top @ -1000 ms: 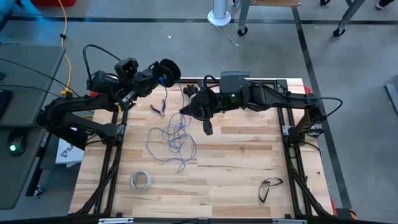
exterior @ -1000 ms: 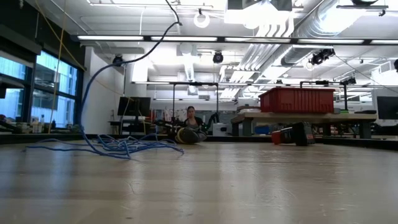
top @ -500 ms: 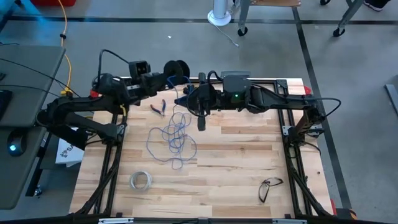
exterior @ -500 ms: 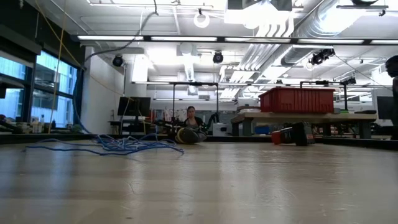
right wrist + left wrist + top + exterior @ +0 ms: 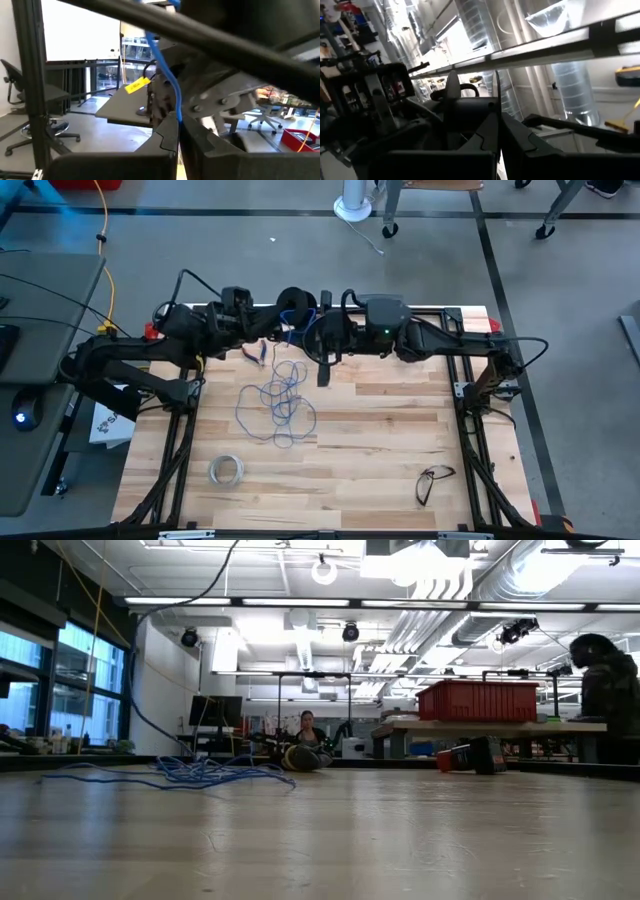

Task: Coil cords
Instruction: Coil the blue wire onto the black spool

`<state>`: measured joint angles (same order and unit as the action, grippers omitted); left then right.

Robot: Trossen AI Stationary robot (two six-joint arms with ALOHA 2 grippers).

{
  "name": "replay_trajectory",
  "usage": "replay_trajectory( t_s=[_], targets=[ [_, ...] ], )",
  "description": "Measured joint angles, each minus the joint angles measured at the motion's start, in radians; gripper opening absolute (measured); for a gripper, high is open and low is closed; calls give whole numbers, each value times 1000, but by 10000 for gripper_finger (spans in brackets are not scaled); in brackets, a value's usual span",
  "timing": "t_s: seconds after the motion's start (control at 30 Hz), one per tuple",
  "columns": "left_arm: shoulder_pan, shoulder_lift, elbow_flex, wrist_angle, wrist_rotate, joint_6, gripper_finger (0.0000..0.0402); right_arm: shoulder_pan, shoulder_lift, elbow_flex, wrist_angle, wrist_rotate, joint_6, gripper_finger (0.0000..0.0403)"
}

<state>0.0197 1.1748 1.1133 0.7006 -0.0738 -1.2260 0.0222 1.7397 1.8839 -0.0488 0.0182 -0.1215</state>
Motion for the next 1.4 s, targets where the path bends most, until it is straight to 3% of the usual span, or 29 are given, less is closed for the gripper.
replay_trajectory(
  t_s=[0.5,1.0,1.4],
  targets=[
    [-95,4,0,1,-93,-133,0,-11,45,0,148,27,-15,0],
    [-207,-19,2,-11,-153,-122,0,-82,51,0,247,44,-18,0],
    [-250,-174,1,-339,-246,55,0,-194,10,0,170,-21,-27,0]
  ],
)
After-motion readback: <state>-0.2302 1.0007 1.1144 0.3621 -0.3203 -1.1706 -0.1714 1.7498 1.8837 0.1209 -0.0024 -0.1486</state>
